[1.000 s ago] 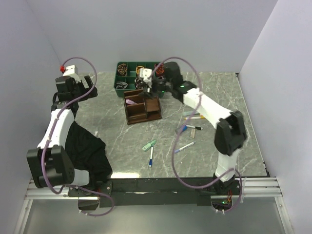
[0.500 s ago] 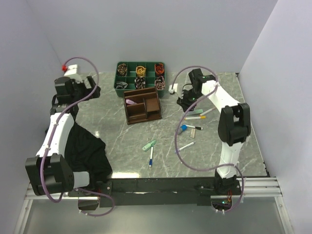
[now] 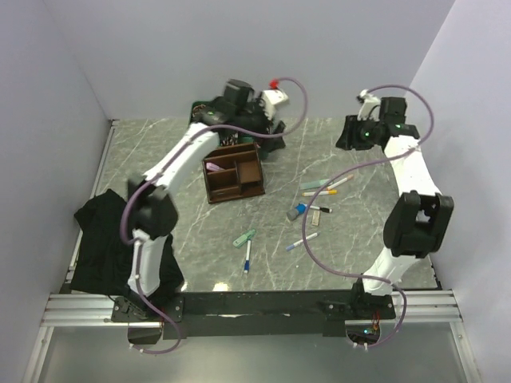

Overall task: Sort the stationery into containers
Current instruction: Pick up the pen from the center of the board.

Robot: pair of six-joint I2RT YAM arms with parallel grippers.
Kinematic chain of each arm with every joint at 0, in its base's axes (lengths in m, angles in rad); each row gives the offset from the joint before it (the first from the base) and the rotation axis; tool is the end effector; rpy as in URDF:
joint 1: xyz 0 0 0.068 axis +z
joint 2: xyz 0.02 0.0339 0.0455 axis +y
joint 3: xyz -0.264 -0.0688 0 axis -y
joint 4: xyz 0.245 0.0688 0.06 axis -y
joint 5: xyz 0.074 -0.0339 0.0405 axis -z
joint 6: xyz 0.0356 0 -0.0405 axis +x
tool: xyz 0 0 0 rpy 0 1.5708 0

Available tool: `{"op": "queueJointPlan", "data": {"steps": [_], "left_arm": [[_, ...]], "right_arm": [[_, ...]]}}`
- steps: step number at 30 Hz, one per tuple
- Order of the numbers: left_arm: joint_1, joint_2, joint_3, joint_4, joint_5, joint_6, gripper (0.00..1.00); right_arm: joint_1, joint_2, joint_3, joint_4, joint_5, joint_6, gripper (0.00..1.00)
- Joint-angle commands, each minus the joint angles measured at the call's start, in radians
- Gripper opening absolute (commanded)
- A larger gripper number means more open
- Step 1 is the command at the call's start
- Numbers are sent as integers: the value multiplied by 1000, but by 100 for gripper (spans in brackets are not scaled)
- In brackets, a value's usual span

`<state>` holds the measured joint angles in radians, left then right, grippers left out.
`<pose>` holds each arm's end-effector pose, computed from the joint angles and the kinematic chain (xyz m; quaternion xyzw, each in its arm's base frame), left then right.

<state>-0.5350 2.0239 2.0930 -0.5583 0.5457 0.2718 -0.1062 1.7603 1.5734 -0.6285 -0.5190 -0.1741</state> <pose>0.3932 -0.2545 0.3786 0.4517 0.7049 -0.2941 0.4612 0.3932 -0.0242 0.3098 -0.1251 0.8947 0.1864 0.3863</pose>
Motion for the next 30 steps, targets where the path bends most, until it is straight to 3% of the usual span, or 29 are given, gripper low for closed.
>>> {"op": "queueJointPlan", "data": {"steps": [1, 6, 11, 19, 24, 30], "left_arm": [[-46, 180, 148, -45, 86, 23, 99], [-94, 294, 133, 223, 106, -64, 99], [-123, 380, 68, 490, 57, -186, 81], [-212, 516, 205, 495, -59, -132, 85], [-241, 547, 223, 385, -160, -16, 85], [-246, 582, 263, 279, -165, 60, 80]], "right_arm": [[-76, -145, -39, 111, 105, 173, 54], [-130, -208, -110, 70, 142, 142, 54], [-135, -278, -239, 64, 198, 130, 54], [-139, -297, -320, 66, 185, 145, 54], [-151, -275, -283, 23, 163, 151, 54], [-162, -277, -302, 27, 99, 173, 54]]}}
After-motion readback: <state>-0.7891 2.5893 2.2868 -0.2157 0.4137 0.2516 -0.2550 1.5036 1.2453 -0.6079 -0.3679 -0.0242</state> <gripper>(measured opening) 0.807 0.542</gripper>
